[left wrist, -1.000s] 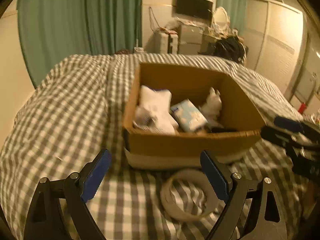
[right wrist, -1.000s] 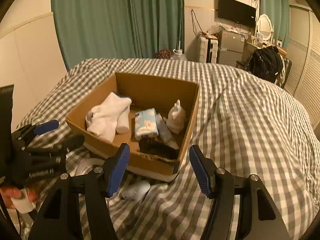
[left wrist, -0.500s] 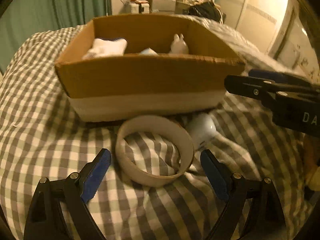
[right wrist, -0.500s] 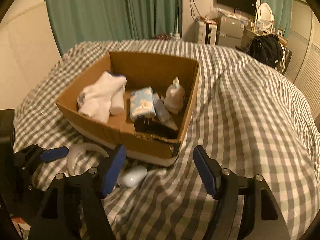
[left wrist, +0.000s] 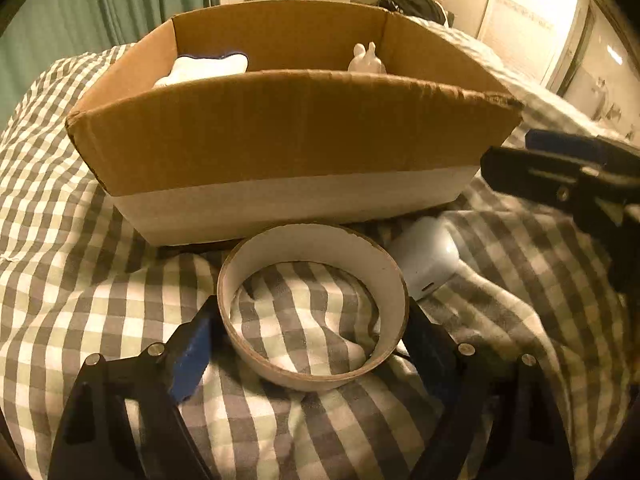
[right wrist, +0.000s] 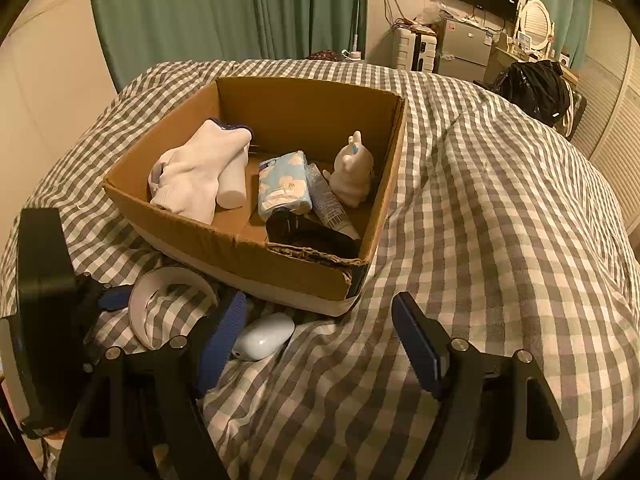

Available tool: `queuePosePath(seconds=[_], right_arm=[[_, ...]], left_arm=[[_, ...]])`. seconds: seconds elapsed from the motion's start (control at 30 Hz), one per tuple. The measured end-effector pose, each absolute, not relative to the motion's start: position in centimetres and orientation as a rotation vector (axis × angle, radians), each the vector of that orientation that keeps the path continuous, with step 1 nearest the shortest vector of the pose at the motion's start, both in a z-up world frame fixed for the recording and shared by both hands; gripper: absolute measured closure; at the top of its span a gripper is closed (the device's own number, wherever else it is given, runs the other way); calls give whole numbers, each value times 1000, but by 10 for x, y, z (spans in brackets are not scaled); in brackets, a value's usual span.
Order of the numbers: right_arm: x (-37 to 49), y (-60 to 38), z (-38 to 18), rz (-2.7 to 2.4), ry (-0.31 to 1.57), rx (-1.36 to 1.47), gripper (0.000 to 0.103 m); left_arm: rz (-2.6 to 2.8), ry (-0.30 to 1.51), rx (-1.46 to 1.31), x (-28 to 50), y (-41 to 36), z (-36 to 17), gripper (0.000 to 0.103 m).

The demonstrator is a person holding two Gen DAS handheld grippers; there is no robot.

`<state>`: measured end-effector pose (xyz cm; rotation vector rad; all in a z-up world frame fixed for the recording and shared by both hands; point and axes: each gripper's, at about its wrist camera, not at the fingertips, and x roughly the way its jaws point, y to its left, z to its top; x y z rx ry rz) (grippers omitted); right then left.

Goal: Organize objects
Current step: 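Grasp the beige tape ring with the left tool while the right tool grasps the white oval gadget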

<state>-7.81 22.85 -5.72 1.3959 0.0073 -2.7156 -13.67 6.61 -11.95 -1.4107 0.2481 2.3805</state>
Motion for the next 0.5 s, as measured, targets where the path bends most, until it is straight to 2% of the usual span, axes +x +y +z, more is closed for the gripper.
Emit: queuePosePath(seconds=[0.5], right_arm=[[-77, 214, -60, -2684, 80, 1376, 28]], left_arm=[[2613, 218, -1237, -134, 31, -68, 16]])
